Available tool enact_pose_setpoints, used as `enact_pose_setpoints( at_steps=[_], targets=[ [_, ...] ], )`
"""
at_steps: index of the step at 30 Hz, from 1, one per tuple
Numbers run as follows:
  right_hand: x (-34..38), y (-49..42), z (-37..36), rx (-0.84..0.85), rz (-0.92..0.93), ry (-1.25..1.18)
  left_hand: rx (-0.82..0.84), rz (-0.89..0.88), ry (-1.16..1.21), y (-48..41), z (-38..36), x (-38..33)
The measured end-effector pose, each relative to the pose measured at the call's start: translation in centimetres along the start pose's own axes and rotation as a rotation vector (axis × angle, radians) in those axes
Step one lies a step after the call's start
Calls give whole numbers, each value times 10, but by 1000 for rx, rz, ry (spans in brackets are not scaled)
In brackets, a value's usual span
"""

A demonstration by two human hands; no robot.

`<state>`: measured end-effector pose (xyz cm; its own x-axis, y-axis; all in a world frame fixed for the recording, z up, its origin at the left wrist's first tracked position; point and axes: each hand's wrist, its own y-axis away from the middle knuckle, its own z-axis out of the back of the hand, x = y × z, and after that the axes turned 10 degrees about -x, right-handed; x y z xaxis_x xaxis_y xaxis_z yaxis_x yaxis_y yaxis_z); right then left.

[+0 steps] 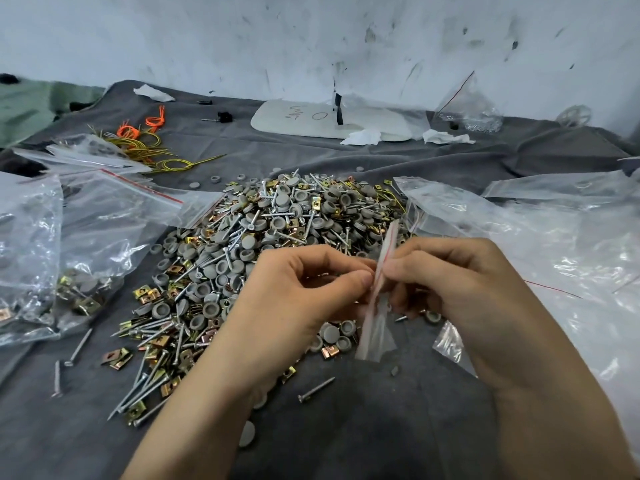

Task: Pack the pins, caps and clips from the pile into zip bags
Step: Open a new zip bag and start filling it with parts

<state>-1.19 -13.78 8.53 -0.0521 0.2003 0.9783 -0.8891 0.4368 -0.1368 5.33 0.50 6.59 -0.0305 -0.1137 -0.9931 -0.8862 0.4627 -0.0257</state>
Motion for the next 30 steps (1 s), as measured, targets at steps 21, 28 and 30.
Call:
enact_pose_setpoints(
  at_steps=[21,28,30],
  targets=[
    [-1,1,-6,30,-63,-8,94,22,-1,-1,1,-1],
    [-5,-1,1,-56,25,40,-21,-72,-69,-2,6,-2],
    [-5,0,6,-97,52,98,-77,-156,-136,-3,11,-2]
  ],
)
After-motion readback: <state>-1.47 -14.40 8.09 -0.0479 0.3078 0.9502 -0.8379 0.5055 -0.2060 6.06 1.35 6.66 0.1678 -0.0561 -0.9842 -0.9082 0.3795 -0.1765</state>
